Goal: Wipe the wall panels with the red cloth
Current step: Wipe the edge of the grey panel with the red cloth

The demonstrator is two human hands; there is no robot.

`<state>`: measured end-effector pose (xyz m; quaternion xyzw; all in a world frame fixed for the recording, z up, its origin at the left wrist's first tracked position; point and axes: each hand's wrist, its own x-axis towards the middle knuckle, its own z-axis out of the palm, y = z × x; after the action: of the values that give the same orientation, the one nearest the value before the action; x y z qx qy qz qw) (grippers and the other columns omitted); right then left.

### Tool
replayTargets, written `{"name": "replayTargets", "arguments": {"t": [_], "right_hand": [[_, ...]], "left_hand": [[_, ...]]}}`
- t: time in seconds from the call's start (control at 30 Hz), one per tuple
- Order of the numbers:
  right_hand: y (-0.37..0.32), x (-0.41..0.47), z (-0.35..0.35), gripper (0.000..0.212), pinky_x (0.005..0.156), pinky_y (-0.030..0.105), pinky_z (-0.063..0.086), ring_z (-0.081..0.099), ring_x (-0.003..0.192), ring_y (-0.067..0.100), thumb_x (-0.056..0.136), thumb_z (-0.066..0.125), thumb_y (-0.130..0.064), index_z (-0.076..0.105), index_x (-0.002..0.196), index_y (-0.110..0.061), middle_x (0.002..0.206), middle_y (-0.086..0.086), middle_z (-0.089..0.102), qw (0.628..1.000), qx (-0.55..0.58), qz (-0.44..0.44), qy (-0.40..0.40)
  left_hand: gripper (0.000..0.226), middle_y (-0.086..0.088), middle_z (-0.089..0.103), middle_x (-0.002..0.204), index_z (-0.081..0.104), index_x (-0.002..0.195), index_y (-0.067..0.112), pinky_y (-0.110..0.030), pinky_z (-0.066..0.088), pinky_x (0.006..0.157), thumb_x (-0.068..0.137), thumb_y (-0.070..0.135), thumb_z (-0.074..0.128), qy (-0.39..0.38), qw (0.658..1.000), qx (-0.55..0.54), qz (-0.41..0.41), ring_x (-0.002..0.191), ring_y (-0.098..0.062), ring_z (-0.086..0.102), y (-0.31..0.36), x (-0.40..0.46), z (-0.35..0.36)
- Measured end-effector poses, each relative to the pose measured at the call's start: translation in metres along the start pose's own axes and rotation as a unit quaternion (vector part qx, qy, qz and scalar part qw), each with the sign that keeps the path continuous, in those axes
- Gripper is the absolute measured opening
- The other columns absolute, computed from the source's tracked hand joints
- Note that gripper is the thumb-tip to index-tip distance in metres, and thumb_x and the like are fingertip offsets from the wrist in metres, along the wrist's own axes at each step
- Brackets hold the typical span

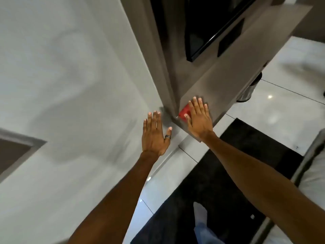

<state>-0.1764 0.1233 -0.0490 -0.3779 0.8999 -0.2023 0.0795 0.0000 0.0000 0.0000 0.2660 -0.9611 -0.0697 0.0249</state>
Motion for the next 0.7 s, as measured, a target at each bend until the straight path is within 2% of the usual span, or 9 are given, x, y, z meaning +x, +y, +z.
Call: {"name": "replayTargets", "arguments": {"t": [0.1, 0.2, 0.4, 0.57, 0.63, 0.7], "right_hand": [[0.025, 0.03, 0.014, 0.072, 0.135, 0.049, -0.003, -0.011, 0.163, 0.028, 0.11, 0.023, -0.054, 0.0, 0.166, -0.015, 0.175, 0.008, -0.008, 0.998, -0.021, 0.019, -0.053], [0.039, 0.038, 0.033, 0.079, 0.135, 0.052, -0.002, -0.006, 0.164, 0.03, 0.107, 0.027, -0.063, 0.001, 0.167, -0.017, 0.176, 0.008, -0.004, 0.994, -0.043, -0.017, -0.1], [0.052, 0.038, 0.039, 0.092, 0.134, 0.056, 0.004, 0.006, 0.163, 0.035, 0.098, 0.039, -0.075, 0.01, 0.166, -0.021, 0.176, 0.008, 0.006, 0.993, -0.037, -0.031, -0.107], [0.048, 0.027, 0.035, 0.075, 0.134, 0.056, 0.003, 0.005, 0.163, 0.036, 0.107, 0.037, -0.058, 0.011, 0.166, -0.02, 0.175, 0.009, 0.006, 0.995, -0.026, -0.013, -0.098], [0.045, 0.028, 0.029, 0.076, 0.134, 0.058, 0.003, 0.004, 0.163, 0.038, 0.108, 0.043, -0.052, 0.009, 0.166, -0.018, 0.175, 0.011, 0.004, 0.991, -0.037, -0.011, -0.124], [0.041, 0.03, 0.023, 0.076, 0.132, 0.061, 0.012, 0.016, 0.159, 0.043, 0.104, 0.055, -0.044, 0.017, 0.164, -0.016, 0.173, 0.016, 0.014, 0.988, -0.06, 0.01, -0.143]], "left_hand": [[0.08, -0.005, -0.003, 0.172, 0.0, 0.163, 0.015, -0.034, -0.011, 0.127, 0.102, 0.062, 0.022, -0.034, 0.999, 0.007, -0.007, 0.158, -0.023, -0.01, 0.016, 0.021, 0.018], [0.081, -0.006, -0.002, 0.172, 0.002, 0.163, 0.015, -0.034, -0.01, 0.127, 0.099, 0.062, 0.014, -0.063, 0.998, 0.028, 0.002, 0.159, -0.024, -0.009, 0.021, 0.024, 0.03], [0.078, -0.008, 0.001, 0.172, 0.004, 0.163, 0.012, -0.04, -0.002, 0.131, 0.102, 0.059, 0.016, -0.114, 0.993, 0.037, -0.011, 0.159, -0.026, -0.008, 0.015, 0.011, 0.032], [0.078, -0.006, -0.006, 0.172, -0.002, 0.163, 0.013, -0.037, -0.007, 0.13, 0.102, 0.059, 0.011, -0.129, 0.99, 0.054, -0.015, 0.158, -0.023, -0.014, 0.013, -0.005, 0.021], [0.076, -0.005, -0.005, 0.172, -0.002, 0.163, 0.013, -0.036, -0.008, 0.13, 0.104, 0.057, 0.014, -0.123, 0.991, 0.057, -0.011, 0.158, -0.022, -0.015, 0.009, -0.01, 0.014], [0.074, -0.005, -0.004, 0.172, -0.001, 0.163, 0.012, -0.036, -0.008, 0.13, 0.106, 0.055, 0.016, -0.107, 0.992, 0.059, -0.019, 0.158, -0.022, -0.015, 0.004, -0.019, 0.006]]}}
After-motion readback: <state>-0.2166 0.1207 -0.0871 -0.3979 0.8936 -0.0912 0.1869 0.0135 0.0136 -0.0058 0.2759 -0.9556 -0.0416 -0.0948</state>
